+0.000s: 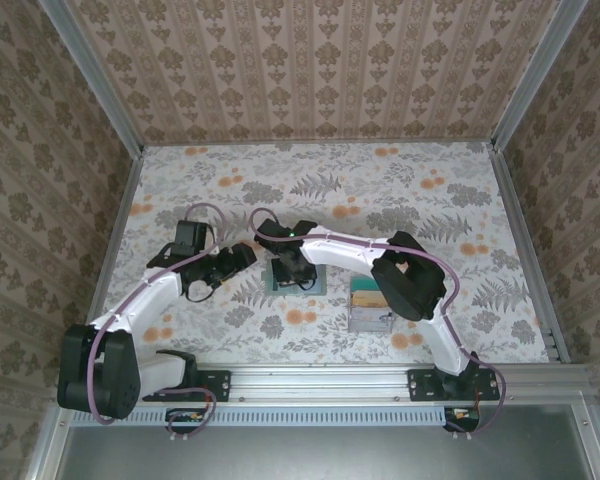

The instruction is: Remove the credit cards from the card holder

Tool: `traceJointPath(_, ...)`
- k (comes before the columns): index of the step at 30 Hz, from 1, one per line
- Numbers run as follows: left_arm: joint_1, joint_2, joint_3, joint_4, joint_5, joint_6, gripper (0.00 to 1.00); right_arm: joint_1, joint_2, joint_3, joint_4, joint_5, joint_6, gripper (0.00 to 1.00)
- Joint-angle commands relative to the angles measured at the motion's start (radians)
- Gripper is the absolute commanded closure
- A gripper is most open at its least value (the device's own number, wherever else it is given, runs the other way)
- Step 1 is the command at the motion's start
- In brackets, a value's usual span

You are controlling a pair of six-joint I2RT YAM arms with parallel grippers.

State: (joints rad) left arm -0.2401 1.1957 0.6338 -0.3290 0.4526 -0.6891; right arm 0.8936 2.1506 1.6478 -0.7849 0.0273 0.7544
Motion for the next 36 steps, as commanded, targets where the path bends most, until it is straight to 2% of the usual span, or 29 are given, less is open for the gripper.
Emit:
traceJointPath(1, 0.007, -0.021, -0.016, 0.001, 0.018, -0.011, 0.19, -0.012, -0.057, -0.028, -0.017, 0.048, 0.003, 0.75)
traceJointPath(6, 0.007, -0.024, -0.016, 0.001, 0.018, -0.012, 0.19, -0.028, -0.083, -0.056, -0.030, 0.079, 0.018, 0.68)
traceJointPath(8, 0.006, -0.024, -0.016, 0.001, 0.018, -0.013, 0.19, -0.034, -0.089, -0.068, -0.036, 0.089, 0.023, 0.63)
traceJointPath(19, 0.000, -0.022, -0.016, 0.006, 0.021, -0.013, 0.19, -0.046, -0.143, -0.140, -0.037, 0.112, 0.046, 0.61)
traceJointPath(36, -0.022, 0.000, -0.008, 0.020, 0.030, -0.007, 0.20, -0.081, -0.321, -0.254, -0.050, 0.188, 0.094, 0.57)
